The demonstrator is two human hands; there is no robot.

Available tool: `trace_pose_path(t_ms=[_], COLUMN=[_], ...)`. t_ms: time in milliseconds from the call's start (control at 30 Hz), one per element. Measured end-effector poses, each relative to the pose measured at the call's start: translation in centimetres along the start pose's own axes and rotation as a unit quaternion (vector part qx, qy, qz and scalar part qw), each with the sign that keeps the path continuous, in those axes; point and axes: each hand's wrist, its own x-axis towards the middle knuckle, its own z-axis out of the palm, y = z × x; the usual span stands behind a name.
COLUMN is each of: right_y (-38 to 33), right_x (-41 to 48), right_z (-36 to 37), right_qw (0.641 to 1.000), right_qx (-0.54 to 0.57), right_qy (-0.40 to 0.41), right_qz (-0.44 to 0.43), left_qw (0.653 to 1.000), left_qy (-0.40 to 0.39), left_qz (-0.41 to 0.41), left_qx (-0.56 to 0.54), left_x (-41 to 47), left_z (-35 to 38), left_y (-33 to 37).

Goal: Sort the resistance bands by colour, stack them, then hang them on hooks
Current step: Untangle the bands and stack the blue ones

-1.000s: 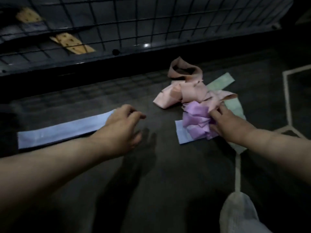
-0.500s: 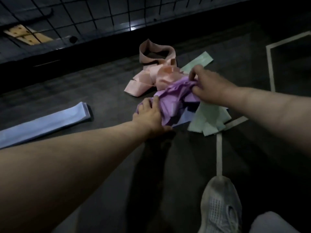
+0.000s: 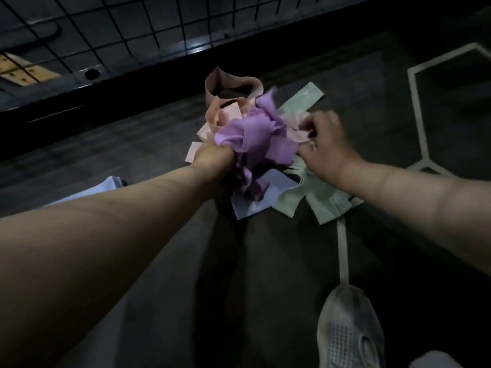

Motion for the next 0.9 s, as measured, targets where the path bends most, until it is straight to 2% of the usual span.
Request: trace_pose_path(t_ms=[33, 100, 167, 200, 267, 333, 400, 467, 533, 600, 667, 733, 833, 900], right_y=[0.1, -0.2, -0.3, -0.2, 0.1, 0.3, 0.4, 0.0, -0.3, -0.3, -0.3, 0.1, 0.6, 0.6], right_x=[-0.7, -2.2, -3.2, -3.4, -3.6, -3.5, -3.4, -3.5, -3.4, -3.2, -3.2, -3.7, -5.3, -6.3], right_z=[0.1, 0.6, 1.6, 2.4, 3.4, 3.8, 4.0, 4.3, 4.6, 4.9, 4.7, 4.5, 4.1, 3.5], right_qw=[0.999, 0.986, 0.940, 0.913, 0.894, 0.896, 0.885, 0.880, 0.877, 0.872, 0.869, 0.873, 0.892, 0.901], right_qx=[-0.002, -0.026, -0.142, -0.199, -0.257, -0.296, -0.346, -0.363, -0.370, -0.387, -0.399, -0.385, -0.336, -0.303], right_qy=[-0.013, -0.127, -0.264, -0.306, -0.337, -0.313, -0.292, -0.286, -0.294, -0.285, -0.279, -0.277, -0.260, -0.249], right_qz=[-0.035, -0.101, -0.166, -0.185, -0.148, -0.110, -0.110, -0.106, -0.091, -0.092, -0.094, -0.113, -0.153, -0.185], left_qw=[0.998, 0.985, 0.965, 0.955, 0.951, 0.974, 0.988, 0.994, 0.988, 0.963, 0.940, 0.913, 0.873, 0.835], left_qy=[-0.029, -0.072, -0.096, -0.105, -0.105, -0.058, -0.013, 0.014, 0.058, 0.102, 0.109, 0.080, 0.023, 0.012], left_qz=[-0.006, 0.026, 0.046, 0.035, 0.032, 0.063, 0.084, 0.098, 0.104, 0.116, 0.159, 0.220, 0.268, 0.320], left_qx=[-0.046, -0.156, -0.241, -0.276, -0.288, -0.212, -0.131, -0.048, 0.097, 0.221, 0.282, 0.334, 0.407, 0.447], left_x=[-0.5, -1.3, -1.5, -1.4, -1.0, -0.8, -0.9, -0.6, -0.5, -1.0, -1.7, -2.3, -2.9, -3.4], left_z=[-0.2, -0.5, -0.9, -0.9, -1.1, -1.0, -1.0, -1.1, -1.2, -1.1, -1.0, -1.0, -1.0, -0.9], left_y=[0.6, 2.1, 3.1, 3.4, 3.5, 2.8, 1.7, 0.3, -0.5, -1.1, -1.6, -2.2, -3.3, -4.1])
